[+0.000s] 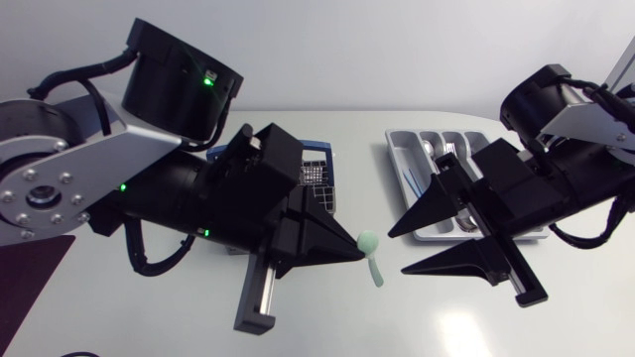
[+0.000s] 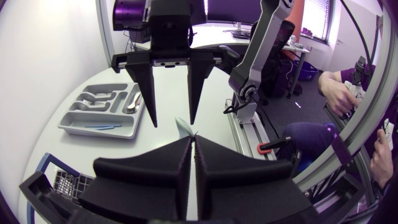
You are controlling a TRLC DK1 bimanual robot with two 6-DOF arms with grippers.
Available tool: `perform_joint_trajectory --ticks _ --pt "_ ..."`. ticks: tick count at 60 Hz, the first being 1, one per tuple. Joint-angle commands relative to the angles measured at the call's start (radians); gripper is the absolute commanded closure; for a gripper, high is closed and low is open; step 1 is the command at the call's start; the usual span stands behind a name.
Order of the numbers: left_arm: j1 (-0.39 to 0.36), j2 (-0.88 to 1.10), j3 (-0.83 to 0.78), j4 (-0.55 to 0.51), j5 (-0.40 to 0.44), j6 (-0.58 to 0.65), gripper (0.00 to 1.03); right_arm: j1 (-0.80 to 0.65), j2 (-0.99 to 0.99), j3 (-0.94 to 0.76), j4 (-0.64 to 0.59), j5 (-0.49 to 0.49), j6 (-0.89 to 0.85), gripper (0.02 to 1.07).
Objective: Unload the cutlery basket into the drawer organizer.
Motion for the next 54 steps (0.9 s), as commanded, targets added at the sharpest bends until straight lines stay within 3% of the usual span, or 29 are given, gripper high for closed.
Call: perform_joint_trajectory --ticks 1,8,17,29,45,54 --pt "-0.011 0.018 0.016 0.0 0.021 0.031 1.0 0.025 0.029 0.038 -0.019 -0.023 0.034 0.57" --pt "-0.011 0.039 0.027 -0.004 0.041 0.033 1.0 0.051 0.046 0.053 -0.027 -0.035 0.043 0.57" --pt "-0.009 0.052 0.038 -0.006 0.05 0.038 1.0 0.103 0.061 0.055 -0.036 -0.04 0.051 0.71" --pt "0.0 0.059 0.051 -0.006 0.067 0.039 1.0 0.12 0.067 0.038 -0.041 -0.04 0.045 0.72" --pt "0.0 0.062 0.065 -0.016 0.068 0.038 1.0 0.108 0.079 0.017 -0.038 -0.038 0.011 0.91" --pt "0.001 0.062 0.07 -0.026 0.068 0.038 1.0 0.102 0.079 0.004 -0.041 -0.038 -0.001 0.94"
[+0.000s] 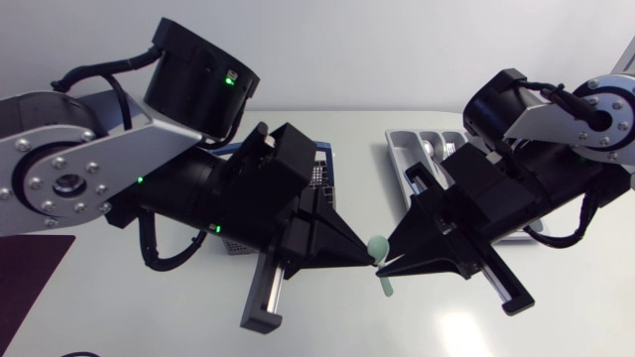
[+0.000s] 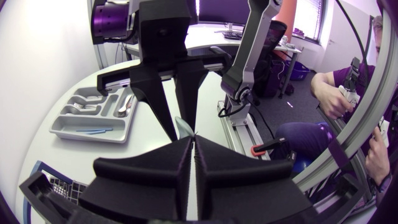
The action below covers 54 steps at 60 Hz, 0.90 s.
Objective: Unload the cutlery basket into the drawer organizer.
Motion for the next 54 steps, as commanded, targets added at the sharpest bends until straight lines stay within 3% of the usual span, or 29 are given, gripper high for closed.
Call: perform_joint_trajectory --ticks 1,10,20,23,26,29,32,42,54 --pt "0.006 0.014 0.033 -0.007 0.016 0.017 1.0 -0.01 0.014 -0.029 -0.015 -0.005 -0.015 0.94" --pt "0.008 0.012 0.033 -0.012 0.014 0.018 1.0 -0.013 0.01 -0.039 -0.031 0.003 -0.03 1.01" --pt "0.011 0.014 0.039 -0.01 0.014 0.012 1.0 -0.021 0.0 -0.044 -0.042 0.008 -0.038 1.01" --pt "0.017 0.016 0.048 -0.01 0.014 0.004 0.95 -0.025 -0.006 -0.047 -0.042 0.014 -0.039 1.01" --pt "0.031 0.019 0.057 -0.01 0.014 -0.005 0.72 -0.038 -0.007 -0.048 -0.042 0.017 -0.041 1.01" --pt "0.043 0.022 0.066 -0.01 0.011 -0.016 0.29 -0.056 -0.007 -0.048 -0.042 0.023 -0.047 1.01" --pt "0.055 0.023 0.075 -0.012 0.008 -0.033 0.04 -0.085 -0.007 -0.048 -0.042 0.031 -0.055 1.01" --pt "0.12 0.031 0.094 0.01 -0.04 -0.108 0.03 -0.223 0.002 -0.052 -0.032 0.061 -0.104 1.01" --pt "0.158 0.012 0.056 0.024 -0.221 -0.154 0.04 -0.41 -0.023 -0.098 0.112 0.137 -0.105 1.01"
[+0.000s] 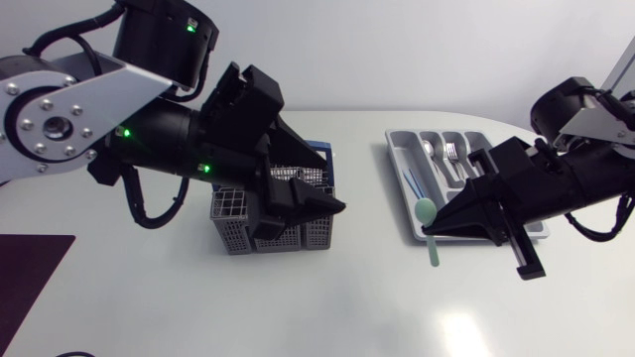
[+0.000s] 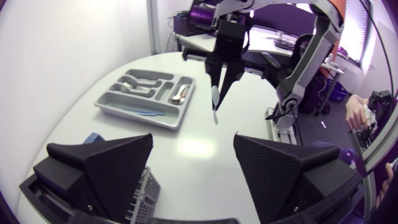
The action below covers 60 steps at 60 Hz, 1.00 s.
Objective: Unload the cutlery basket into the drawer organizer.
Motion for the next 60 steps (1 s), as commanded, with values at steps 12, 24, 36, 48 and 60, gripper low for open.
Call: perform_joint_trajectory --ticks 12,24,36,48,60 --pt "0.032 -0.028 -0.078 0.021 -0.219 -0.07 0.04 -0.155 -0.088 -0.193 0.391 0.199 0.083 1.01" --pt "0.084 -0.045 -0.118 0.045 -0.368 -0.096 0.04 -0.16 -0.113 -0.39 0.816 0.406 0.162 1.01" --pt "0.1 -0.093 -0.175 0.044 -0.472 -0.095 0.04 -0.196 -0.073 -0.464 0.995 0.486 0.136 1.01" --pt "0.164 -0.147 -0.229 0.015 -0.475 -0.083 0.04 -0.307 0.015 -0.481 1.139 0.491 0.084 1.01" --pt "0.185 -0.179 -0.258 0.013 -0.475 -0.077 0.04 -0.36 0.165 -0.469 1.302 0.525 0.061 1.01"
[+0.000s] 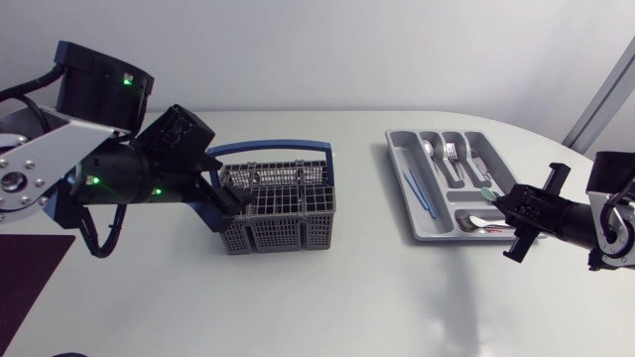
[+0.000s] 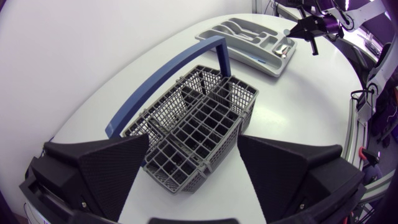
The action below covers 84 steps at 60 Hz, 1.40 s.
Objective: Unload the cutlery basket into the drawer organizer.
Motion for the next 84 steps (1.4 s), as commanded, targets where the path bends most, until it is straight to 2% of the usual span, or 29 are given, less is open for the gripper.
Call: perform_joint_trajectory --ticks 1,17,29,33,38,44,48,59,66,76,81,84 --pt "0.006 -0.026 -0.032 -0.008 -0.001 -0.001 0.04 -0.016 0.061 -0.019 0.063 0.022 -0.022 1.01" --pt "0.006 -0.051 -0.041 -0.01 -0.001 0.009 0.04 -0.034 0.169 -0.008 0.195 0.114 -0.057 1.01" --pt "0.005 -0.052 -0.04 -0.01 -0.001 0.009 0.04 -0.026 0.207 -0.02 0.217 0.166 -0.097 0.99" --pt "0.003 -0.052 -0.04 -0.01 -0.001 0.009 0.04 -0.019 0.208 -0.028 0.235 0.177 -0.097 0.84" --pt "0.0 -0.054 -0.038 -0.01 -0.001 0.009 0.04 0.0 0.215 -0.037 0.234 0.209 -0.105 0.51" --pt "0.0 -0.058 -0.037 -0.011 -0.001 0.009 0.04 0.013 0.221 -0.054 0.234 0.227 -0.123 0.18" --pt "0.002 -0.062 -0.035 -0.011 -0.003 0.009 0.04 0.023 0.219 -0.057 0.23 0.229 -0.123 0.09" --pt "0.005 -0.063 -0.034 -0.022 -0.003 0.013 0.04 0.02 0.169 -0.071 0.212 0.224 -0.121 0.07" --pt "0.011 -0.077 -0.034 -0.031 -0.015 0.021 0.04 0.001 0.078 -0.066 0.155 0.2 -0.112 0.07" --pt "0.018 -0.117 -0.038 -0.056 -0.026 0.025 0.04 0.01 -0.098 -0.026 -0.035 0.146 -0.014 0.07" --pt "0.041 -0.132 -0.038 -0.073 -0.027 0.03 0.04 0.06 -0.183 -0.005 -0.138 0.126 0.047 0.08" --pt "0.061 -0.149 -0.043 -0.08 -0.027 0.042 0.04 0.106 -0.224 0.0 -0.194 0.125 0.078 0.13"
